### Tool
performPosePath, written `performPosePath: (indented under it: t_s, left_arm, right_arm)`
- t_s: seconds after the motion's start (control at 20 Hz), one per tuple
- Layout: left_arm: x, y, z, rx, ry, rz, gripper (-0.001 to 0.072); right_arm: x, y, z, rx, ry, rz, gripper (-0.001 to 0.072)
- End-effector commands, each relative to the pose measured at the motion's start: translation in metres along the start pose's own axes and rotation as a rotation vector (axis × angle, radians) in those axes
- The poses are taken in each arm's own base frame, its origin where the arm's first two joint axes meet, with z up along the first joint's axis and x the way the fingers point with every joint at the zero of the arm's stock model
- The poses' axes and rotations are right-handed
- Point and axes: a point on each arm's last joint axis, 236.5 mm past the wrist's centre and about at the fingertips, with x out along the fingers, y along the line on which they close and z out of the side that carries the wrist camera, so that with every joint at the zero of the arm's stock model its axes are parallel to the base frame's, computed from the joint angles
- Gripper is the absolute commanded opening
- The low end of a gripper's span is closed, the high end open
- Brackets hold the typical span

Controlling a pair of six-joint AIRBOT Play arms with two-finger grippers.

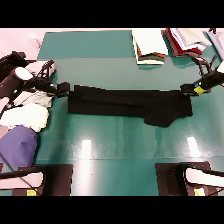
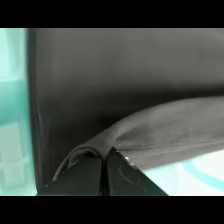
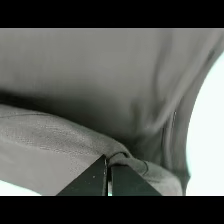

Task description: Fold the shirts.

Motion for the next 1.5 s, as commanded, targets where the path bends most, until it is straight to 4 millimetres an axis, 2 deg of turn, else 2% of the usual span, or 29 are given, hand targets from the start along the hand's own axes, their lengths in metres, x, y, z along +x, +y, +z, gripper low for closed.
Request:
performPosePath:
  t_s: [0.0,0.15,0.2,0.25,0.3,0.35,0.4,0.5,0.55,0.6,0.7,0.75,0.85,0.95,1.15,1.2,1.3,1.4,1.45]
  left_arm:
    - [0.033,0.009,0.034,-0.033,-0.013,-0.017,0.0024]
    - [0.043,0.009,0.046,-0.052,-0.029,-0.033,0.0026]
    - [0.042,0.010,0.050,-0.052,-0.046,-0.031,0.0100]
    - [0.040,0.008,0.053,-0.049,-0.053,-0.033,0.0417]
    - [0.037,0.005,0.056,-0.056,-0.053,-0.037,0.0555]
    - [0.033,0.001,0.056,-0.046,-0.044,-0.044,0.0554]
    - [0.028,-0.005,0.057,-0.032,-0.033,-0.054,0.0495]
    - [0.018,-0.016,0.059,0.003,-0.015,-0.071,0.0167]
    - [0.014,-0.020,0.059,0.015,-0.006,-0.078,0.0026]
    - [0.012,-0.023,0.059,0.020,0.001,-0.087,0.0025]
    - [0.010,-0.032,0.056,0.011,0.016,-0.119,0.0025]
    - [0.012,-0.037,0.051,0.014,0.032,-0.126,0.0025]
    - [0.020,-0.055,0.041,0.032,0.060,-0.139,0.0025]
    - [0.031,-0.081,0.035,0.059,0.061,-0.152,0.0024]
    - [0.053,-0.138,0.023,0.124,0.027,-0.187,0.0024]
    - [0.060,-0.148,0.020,0.133,0.020,-0.192,0.0024]
    - [0.075,-0.168,0.014,0.151,0.009,-0.205,0.0024]
    - [0.095,-0.184,0.004,0.161,0.018,-0.214,0.0023]
    - [0.106,-0.191,-0.003,0.174,0.031,-0.218,0.0024]
  right_arm:
    - [0.019,-0.007,0.033,0.012,0.001,0.002,0.0018]
    - [0.029,-0.007,0.049,0.020,-0.017,0.019,0.0024]
    - [0.028,-0.006,0.057,0.037,-0.042,0.042,0.0139]
    - [0.025,-0.005,0.063,0.062,-0.067,0.074,0.0322]
    - [0.020,-0.006,0.067,0.084,-0.085,0.111,0.0388]
    - [0.016,-0.007,0.066,0.094,-0.092,0.149,0.0388]
    - [0.013,-0.013,0.060,0.102,-0.079,0.184,0.0389]
    - [0.011,-0.033,0.038,0.136,-0.030,0.229,0.0389]
    - [0.013,-0.044,0.026,0.176,-0.009,0.247,0.0388]
    - [0.016,-0.055,0.013,0.221,0.003,0.273,0.0391]
    - [0.026,-0.079,-0.008,0.344,-0.001,0.327,0.0571]
    - [0.032,-0.087,-0.016,0.400,-0.007,0.359,0.0576]
    - [0.046,-0.095,-0.029,0.475,-0.018,0.436,0.0576]
    - [0.065,-0.088,-0.038,0.509,0.010,0.506,0.0576]
    - [0.092,-0.046,-0.029,0.451,0.056,0.612,0.0573]
    - [0.096,-0.036,-0.024,0.424,0.062,0.620,0.0551]
    - [0.097,-0.023,-0.014,0.368,0.064,0.613,0.0371]
    - [0.082,-0.015,0.002,0.300,0.032,0.610,0.0077]
    - [0.068,-0.015,0.011,0.274,0.001,0.606,0.0038]
